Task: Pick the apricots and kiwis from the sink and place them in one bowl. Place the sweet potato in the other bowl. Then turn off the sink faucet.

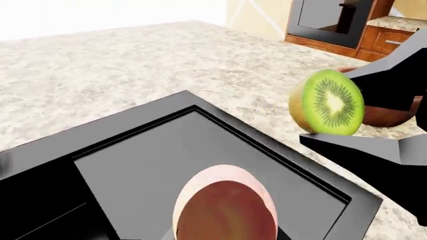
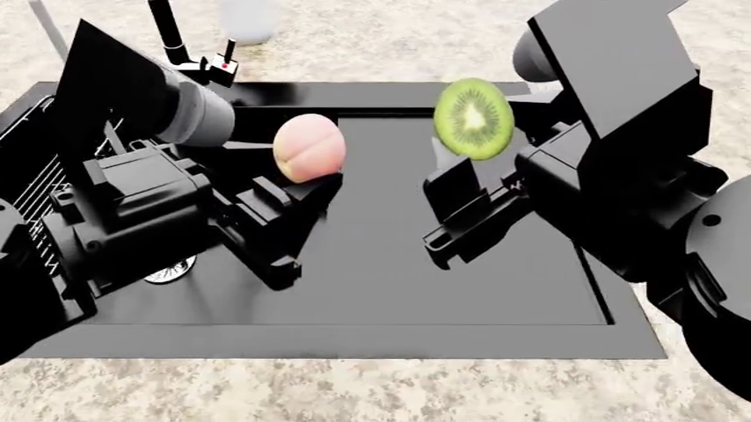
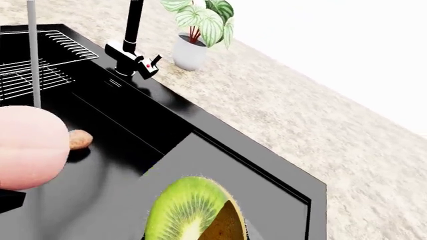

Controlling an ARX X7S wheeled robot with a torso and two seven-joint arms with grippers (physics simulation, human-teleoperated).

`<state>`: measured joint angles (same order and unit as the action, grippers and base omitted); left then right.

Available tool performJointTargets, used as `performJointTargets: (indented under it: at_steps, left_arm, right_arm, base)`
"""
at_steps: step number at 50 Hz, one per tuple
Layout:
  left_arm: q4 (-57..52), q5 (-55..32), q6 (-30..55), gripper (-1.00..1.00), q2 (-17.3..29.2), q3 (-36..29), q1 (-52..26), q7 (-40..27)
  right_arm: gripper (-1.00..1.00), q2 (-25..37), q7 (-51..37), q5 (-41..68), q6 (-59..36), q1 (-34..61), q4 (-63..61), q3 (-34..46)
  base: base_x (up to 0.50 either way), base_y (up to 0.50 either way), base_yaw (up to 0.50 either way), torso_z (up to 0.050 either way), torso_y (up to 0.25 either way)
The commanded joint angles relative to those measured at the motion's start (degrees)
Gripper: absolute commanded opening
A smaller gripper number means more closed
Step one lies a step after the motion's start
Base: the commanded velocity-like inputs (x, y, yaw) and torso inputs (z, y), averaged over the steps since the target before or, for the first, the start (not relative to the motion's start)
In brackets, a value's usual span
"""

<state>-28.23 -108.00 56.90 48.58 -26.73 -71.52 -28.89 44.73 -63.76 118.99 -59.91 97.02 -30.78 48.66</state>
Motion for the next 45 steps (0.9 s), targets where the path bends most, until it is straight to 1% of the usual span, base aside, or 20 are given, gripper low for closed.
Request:
performJointTargets:
  at_steps: [1, 11, 30, 45]
  left_arm:
    - [-0.52, -1.20, -0.60, -1.00, 0.22, 0.22, -0.35, -0.90]
    - [0.04, -0.32, -1.18, -1.00, -0.20, 0.26, -0.35, -0.95]
    - [-0.16, 0.22, -1.63, -1.00, -0.16, 0.41, -0.03, -0.19]
    - [-0.73, -1.01, -1.74, -1.00, -0.06, 0.33, -0.90, -0.93]
  right_arm:
    - [-1.00, 0.02, 0.55, -0.54, -0.29, 0.45, -0.27, -0.31]
    - [-1.00, 0.05, 1.52, -1.62, 0.00, -0.46, -0.20, -0.34]
    - [-1.00, 0.44, 0.21, -0.76, 1.13, -0.21, -0.81, -0.22]
    - [-1.00, 1.05, -0.33, -0.10, 1.68, 0.26, -1.35, -0.39]
  base:
    - [0.00, -0.50, 0.00, 0.000, 0.000]
    - [0.00, -0.50, 0.00, 0.000, 0.000]
    - [0.00, -0.50, 0.00, 0.000, 0.000]
    - [-0.04, -0.50, 0.00, 0.000, 0.000]
